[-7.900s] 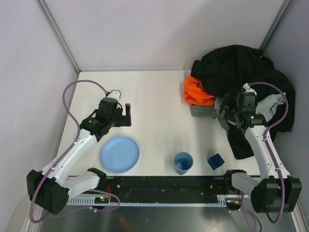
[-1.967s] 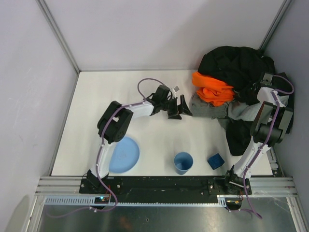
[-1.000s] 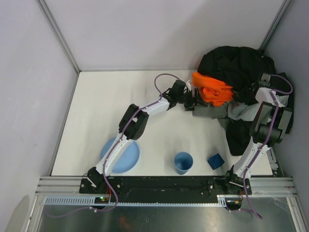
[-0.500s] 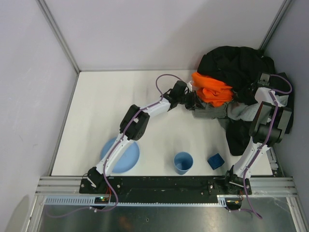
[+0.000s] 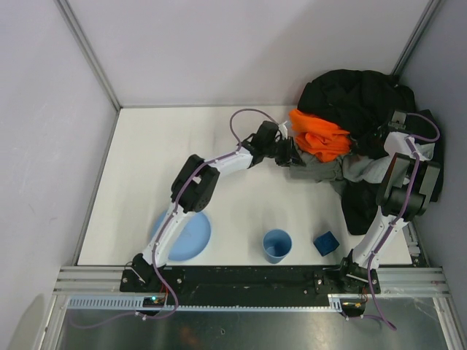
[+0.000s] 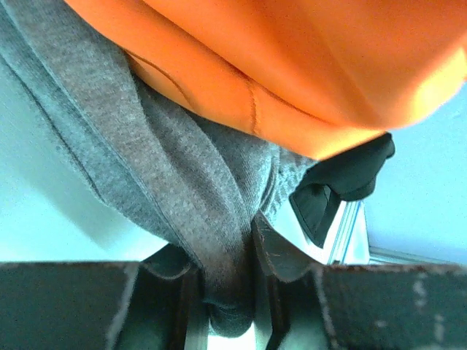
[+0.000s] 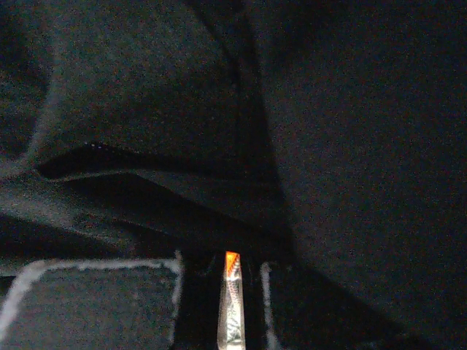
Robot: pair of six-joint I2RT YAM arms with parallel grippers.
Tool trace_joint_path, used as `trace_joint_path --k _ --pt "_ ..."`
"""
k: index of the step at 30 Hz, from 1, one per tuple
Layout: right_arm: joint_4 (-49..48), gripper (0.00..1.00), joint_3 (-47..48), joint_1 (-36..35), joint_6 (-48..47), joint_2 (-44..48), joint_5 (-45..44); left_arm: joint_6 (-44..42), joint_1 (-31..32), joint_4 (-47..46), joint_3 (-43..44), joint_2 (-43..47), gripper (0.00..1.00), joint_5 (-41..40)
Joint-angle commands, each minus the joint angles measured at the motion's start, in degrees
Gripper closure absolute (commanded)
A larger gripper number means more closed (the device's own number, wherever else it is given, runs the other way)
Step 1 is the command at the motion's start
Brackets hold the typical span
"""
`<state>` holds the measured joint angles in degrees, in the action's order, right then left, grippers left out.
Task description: Pick out a specific cloth from the pile
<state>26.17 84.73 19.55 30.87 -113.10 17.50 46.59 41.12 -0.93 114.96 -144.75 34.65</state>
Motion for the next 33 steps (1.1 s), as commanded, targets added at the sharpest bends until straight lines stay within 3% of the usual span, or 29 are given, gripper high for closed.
trace_joint_path --k 1,16,33 --pt "7.0 1.0 -3.3 0.2 -1.3 -4.2 -5.4 -4.7 0.0 1.3 -3.7 11.5 0.88 3.5" --pt "9.6 1.0 -3.6 0.6 -1.8 -1.8 -6.5 -7.1 -2.6 1.4 -9.5 29.2 0.9 4.3" --pt "10.9 1.0 -5.7 0.8 -2.9 0.6 -7.5 -3.6 -7.1 1.4 -9.1 45.0 0.91 7.3"
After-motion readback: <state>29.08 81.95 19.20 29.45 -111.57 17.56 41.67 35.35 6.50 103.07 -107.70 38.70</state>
